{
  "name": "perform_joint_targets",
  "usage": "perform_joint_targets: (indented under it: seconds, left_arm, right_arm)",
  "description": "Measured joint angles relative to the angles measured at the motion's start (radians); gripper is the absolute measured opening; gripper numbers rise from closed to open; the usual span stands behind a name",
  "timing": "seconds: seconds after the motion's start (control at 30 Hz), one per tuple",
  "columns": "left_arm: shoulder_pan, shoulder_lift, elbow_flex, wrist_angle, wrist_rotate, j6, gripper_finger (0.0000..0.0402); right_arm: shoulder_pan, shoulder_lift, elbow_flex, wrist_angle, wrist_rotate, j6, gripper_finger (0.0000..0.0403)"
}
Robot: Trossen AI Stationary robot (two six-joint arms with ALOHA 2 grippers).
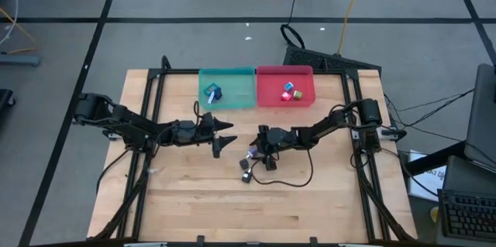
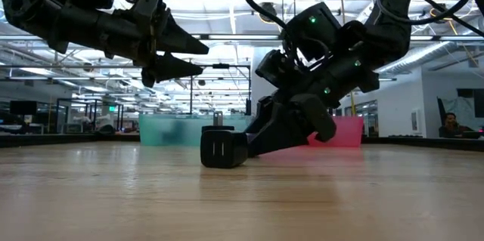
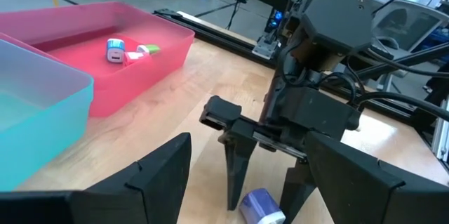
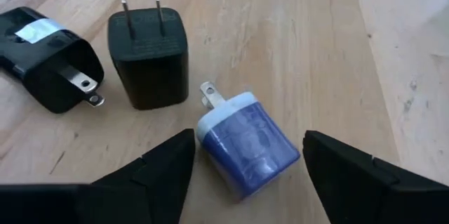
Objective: Sort charging adapters and watches
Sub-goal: Put the dark blue charging adapter in the red bin
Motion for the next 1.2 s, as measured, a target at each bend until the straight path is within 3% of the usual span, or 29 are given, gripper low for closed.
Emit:
perform_joint_targets:
  seconds: [0.67, 1.2]
  left_arm:
    - [0.0, 0.0, 0.0, -0.001, 0.0, -0.002, 0.0278]
    - [0.0, 0.0, 0.0, -0.001, 0.0, -0.001, 0.0278]
  right_arm:
    - [0.021, -0.001, 0.0, -0.024, -0.006, 0.0, 0.0142]
    - [0.021, -0.052, -0.004, -0.09, -0.004, -0.004, 0.0134]
